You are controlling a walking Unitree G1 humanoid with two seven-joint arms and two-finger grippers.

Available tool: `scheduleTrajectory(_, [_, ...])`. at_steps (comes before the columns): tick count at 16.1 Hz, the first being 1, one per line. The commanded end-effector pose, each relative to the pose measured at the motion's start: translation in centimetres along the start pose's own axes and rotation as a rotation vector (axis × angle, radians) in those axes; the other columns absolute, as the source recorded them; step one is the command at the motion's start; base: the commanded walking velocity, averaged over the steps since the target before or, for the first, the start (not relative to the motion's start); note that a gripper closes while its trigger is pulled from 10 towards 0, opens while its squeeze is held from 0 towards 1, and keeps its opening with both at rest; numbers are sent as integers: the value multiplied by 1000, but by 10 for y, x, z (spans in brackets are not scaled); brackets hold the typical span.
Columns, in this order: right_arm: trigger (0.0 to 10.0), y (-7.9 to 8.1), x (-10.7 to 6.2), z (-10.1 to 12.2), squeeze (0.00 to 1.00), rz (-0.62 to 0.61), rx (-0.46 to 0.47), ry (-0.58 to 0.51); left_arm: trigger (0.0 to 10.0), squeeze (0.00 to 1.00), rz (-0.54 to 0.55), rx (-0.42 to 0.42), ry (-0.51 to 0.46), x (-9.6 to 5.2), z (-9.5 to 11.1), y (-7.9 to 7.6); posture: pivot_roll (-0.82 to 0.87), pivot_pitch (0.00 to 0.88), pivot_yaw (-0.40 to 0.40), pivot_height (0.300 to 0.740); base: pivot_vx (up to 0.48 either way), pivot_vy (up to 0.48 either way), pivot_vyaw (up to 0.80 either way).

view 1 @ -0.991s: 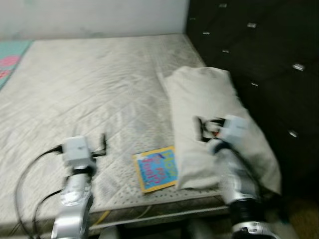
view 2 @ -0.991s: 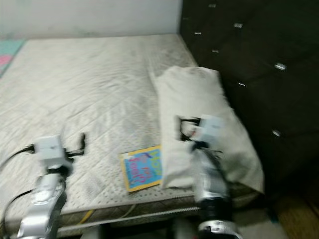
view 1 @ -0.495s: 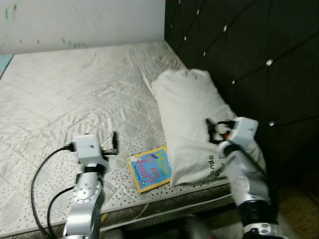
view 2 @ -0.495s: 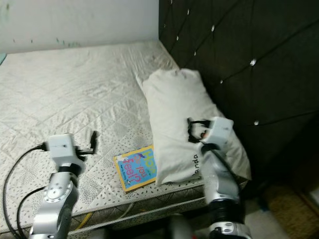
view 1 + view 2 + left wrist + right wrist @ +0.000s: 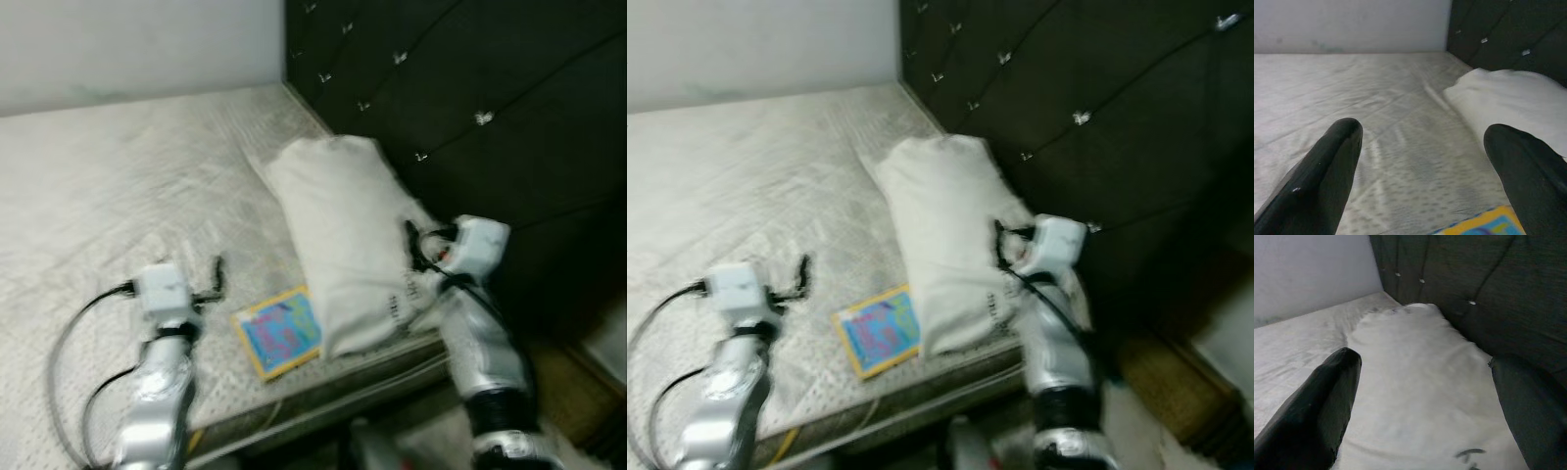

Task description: Clean up the room

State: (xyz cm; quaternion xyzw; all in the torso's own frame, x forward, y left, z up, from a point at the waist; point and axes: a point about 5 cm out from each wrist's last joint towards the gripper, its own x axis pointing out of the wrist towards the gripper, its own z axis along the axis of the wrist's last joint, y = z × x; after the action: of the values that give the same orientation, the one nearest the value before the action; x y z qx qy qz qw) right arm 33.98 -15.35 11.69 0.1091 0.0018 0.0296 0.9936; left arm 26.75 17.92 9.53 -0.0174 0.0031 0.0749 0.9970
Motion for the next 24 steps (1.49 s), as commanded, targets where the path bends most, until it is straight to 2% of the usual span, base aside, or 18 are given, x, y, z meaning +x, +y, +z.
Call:
scheduleTrajectory(1, [10000,-8,0,2,0,-20,-9,-2,10000,0,-11,-10,-15,2,3,-6,-97,0,3,652,0,0,-587])
scheduleTrajectory(6, [10000,-5,0,0,0,-2,-28,0,10000,0,-7,-11,-11,-1,2,-6,-92,0,-3,652,0,0,-564])
scheduleTrajectory(7, [10000,-5,-2,-3,0,-3,-55,7,10000,0,-4,-11,-9,-1,1,-5,-92,0,-4,652,0,0,0])
scheduleTrajectory(9, [10000,-5,-3,-4,0,-11,-51,9,10000,0,-1,-13,-7,-1,1,-5,-95,0,-5,652,0,0,0])
scheduleTrajectory(15, [10000,-3,7,10,0,27,-66,-22,10000,0,8,-32,2,-3,-1,-8,-97,0,-24,652,0,0,-363])
scheduleTrajectory(21, [10000,1,9,12,0,55,-62,-20,10000,0,16,-40,4,-4,-1,-9,-98,0,-30,652,0,0,-499])
scheduleTrajectory(24, [10000,4,10,7,0,37,-129,14,10000,0,17,-41,6,-3,-1,-8,-105,0,-29,652,0,0,-171])
